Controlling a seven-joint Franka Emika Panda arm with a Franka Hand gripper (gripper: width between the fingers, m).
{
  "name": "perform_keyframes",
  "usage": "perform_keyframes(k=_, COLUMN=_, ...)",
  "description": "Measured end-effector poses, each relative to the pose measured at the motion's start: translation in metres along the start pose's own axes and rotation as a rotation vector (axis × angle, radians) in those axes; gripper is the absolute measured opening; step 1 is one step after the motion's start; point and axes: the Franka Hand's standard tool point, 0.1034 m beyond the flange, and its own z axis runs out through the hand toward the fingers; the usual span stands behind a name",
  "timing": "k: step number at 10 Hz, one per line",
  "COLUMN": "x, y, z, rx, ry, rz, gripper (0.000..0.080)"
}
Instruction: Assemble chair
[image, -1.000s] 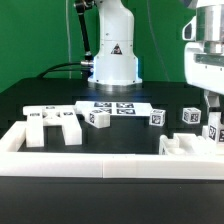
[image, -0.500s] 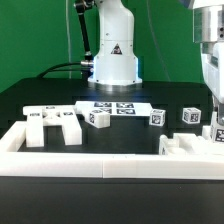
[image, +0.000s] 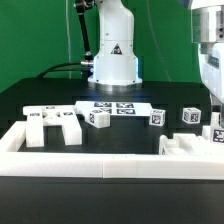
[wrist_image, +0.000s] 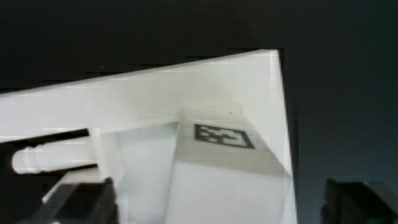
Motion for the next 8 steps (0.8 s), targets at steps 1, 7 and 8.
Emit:
perform_keyframes(k=1, x=0.0001, y=0.0009, z=0.0000, rx=-0.008, ry=0.005, rz=-0.129, gripper=0.0637)
perform_keyframes(k=7, x=0.0019, y=-0.0011, z=0.0003, rx=-0.005, ry=0.017, rz=-0.616, gripper=0.0649)
perform_keyframes(k=8, x=0.0013, y=0.0006, z=0.0021, rx=-0.029, ry=0.040, rz=-0.705, gripper=0.0649)
